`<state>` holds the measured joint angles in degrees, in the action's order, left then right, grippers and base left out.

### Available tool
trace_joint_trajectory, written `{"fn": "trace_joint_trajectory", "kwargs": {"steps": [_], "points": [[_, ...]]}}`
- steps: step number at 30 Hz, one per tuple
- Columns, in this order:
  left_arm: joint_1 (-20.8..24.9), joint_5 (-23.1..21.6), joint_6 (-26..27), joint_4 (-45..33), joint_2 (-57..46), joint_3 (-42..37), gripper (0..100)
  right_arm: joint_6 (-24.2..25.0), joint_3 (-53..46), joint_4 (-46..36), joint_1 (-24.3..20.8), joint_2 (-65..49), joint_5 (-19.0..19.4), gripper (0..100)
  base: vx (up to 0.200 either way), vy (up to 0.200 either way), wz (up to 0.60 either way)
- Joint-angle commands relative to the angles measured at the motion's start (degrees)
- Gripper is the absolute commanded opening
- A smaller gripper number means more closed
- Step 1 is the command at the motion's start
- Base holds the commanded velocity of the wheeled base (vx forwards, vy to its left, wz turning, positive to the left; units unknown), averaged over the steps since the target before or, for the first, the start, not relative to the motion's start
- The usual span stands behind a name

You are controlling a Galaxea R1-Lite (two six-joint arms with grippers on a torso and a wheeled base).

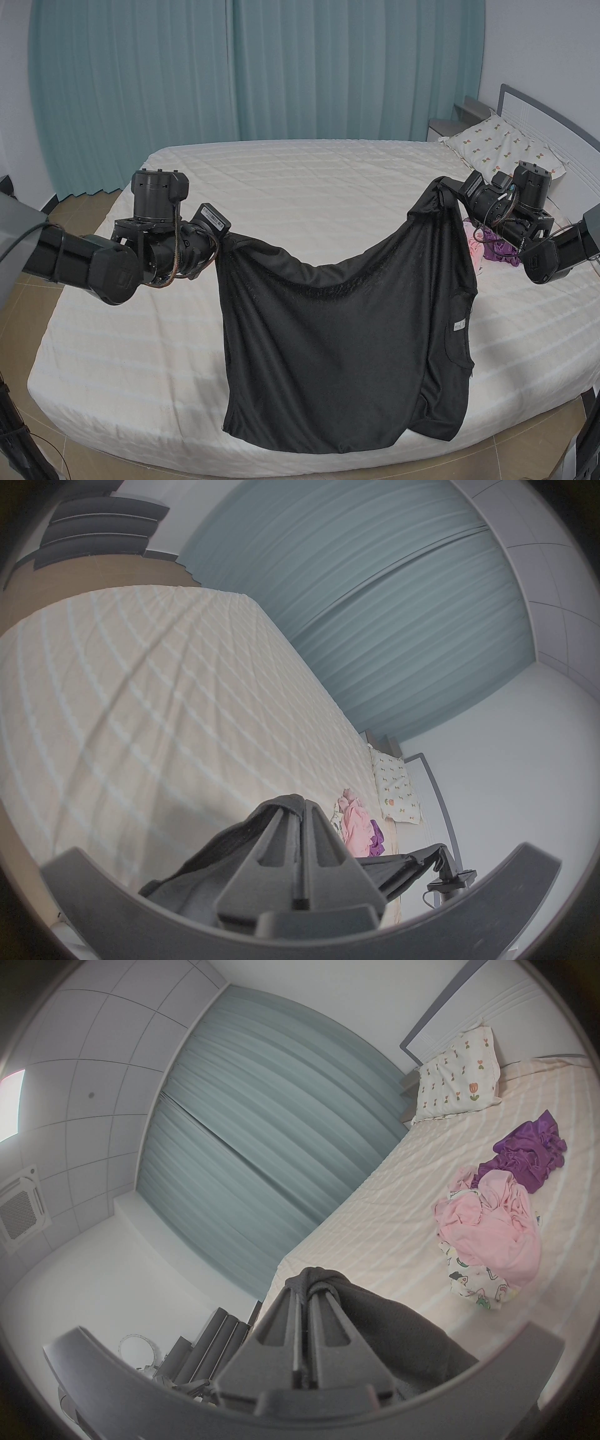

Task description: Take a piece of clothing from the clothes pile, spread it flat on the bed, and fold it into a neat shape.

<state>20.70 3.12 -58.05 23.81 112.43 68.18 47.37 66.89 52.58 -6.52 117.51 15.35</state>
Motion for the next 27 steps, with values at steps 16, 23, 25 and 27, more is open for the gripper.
{"fn": "trace_joint_trajectory", "kwargs": {"steps": [16,23,25,27], "points": [[-2.5,0.0,0.8,-0.2,18.4,14.5,0,-1.1,-1.9,4.6,-0.5,11.7,-3.7,0,0.038,0.0,0.0],[-4.4,0.5,0.8,-0.2,23.8,18.0,100,-1.1,1.8,4.6,-1.1,16.1,-6.6,100,0.0,0.0,0.0],[-4.5,0.7,0.8,-0.2,24.7,18.7,100,-1.1,2.0,4.6,-1.3,17.1,-6.6,100,0.0,0.0,0.0],[-4.7,0.8,0.9,-0.3,26.3,20.2,100,-1.1,4.1,3.9,-1.4,19.3,-7.3,100,0.0,0.0,0.0]]}}
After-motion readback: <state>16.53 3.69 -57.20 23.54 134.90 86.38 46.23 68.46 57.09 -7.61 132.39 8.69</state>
